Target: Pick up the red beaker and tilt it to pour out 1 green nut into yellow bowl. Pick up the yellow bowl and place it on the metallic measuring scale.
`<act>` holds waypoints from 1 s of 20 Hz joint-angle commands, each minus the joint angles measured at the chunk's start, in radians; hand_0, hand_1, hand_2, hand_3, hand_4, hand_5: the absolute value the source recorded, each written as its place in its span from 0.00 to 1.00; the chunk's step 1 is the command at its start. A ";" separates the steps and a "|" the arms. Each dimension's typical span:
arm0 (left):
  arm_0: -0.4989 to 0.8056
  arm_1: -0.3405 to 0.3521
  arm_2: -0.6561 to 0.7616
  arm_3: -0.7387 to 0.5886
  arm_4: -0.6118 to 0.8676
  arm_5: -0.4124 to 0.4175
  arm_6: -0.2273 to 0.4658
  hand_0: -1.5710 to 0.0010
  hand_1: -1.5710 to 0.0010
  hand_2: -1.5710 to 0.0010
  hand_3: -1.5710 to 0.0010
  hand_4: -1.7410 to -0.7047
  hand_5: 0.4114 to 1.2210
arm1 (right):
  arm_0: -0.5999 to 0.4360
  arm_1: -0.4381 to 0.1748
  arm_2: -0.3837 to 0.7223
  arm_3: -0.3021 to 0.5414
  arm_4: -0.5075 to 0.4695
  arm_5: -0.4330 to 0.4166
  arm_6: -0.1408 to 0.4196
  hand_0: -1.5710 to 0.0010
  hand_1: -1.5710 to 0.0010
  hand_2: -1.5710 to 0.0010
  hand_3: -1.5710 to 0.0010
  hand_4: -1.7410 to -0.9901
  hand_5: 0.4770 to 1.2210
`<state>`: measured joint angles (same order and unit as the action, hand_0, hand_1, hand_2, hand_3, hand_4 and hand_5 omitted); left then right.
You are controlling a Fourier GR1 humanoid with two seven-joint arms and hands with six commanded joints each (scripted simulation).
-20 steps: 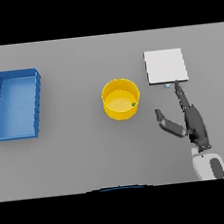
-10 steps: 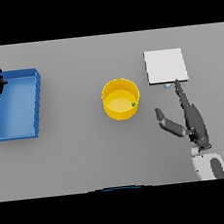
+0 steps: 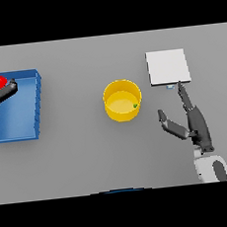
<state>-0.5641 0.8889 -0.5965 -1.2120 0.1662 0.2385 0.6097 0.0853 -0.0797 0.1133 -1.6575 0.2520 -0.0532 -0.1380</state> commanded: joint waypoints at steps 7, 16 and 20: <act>-0.002 -0.006 0.017 0.002 0.024 -0.013 -0.040 0.92 0.94 0.93 0.94 0.92 0.32 | 0.024 -0.002 0.011 -0.020 0.009 0.006 0.022 1.00 1.00 1.00 1.00 0.73 0.25; -0.021 -0.031 0.038 0.016 0.034 0.017 -0.080 0.99 0.99 0.99 0.99 0.93 0.36 | -0.109 -0.117 0.071 0.013 0.103 0.107 0.039 1.00 1.00 1.00 1.00 0.69 0.31; -0.020 -0.039 0.030 0.017 0.032 0.017 -0.081 1.00 1.00 1.00 1.00 0.91 0.37 | -0.229 -0.203 0.142 0.047 0.225 0.179 0.101 1.00 1.00 1.00 1.00 0.62 0.28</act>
<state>-0.5844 0.8493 -0.5663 -1.1954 0.1981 0.2560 0.5288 -0.1450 -0.2833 0.2546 -1.6105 0.4770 0.1250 -0.0350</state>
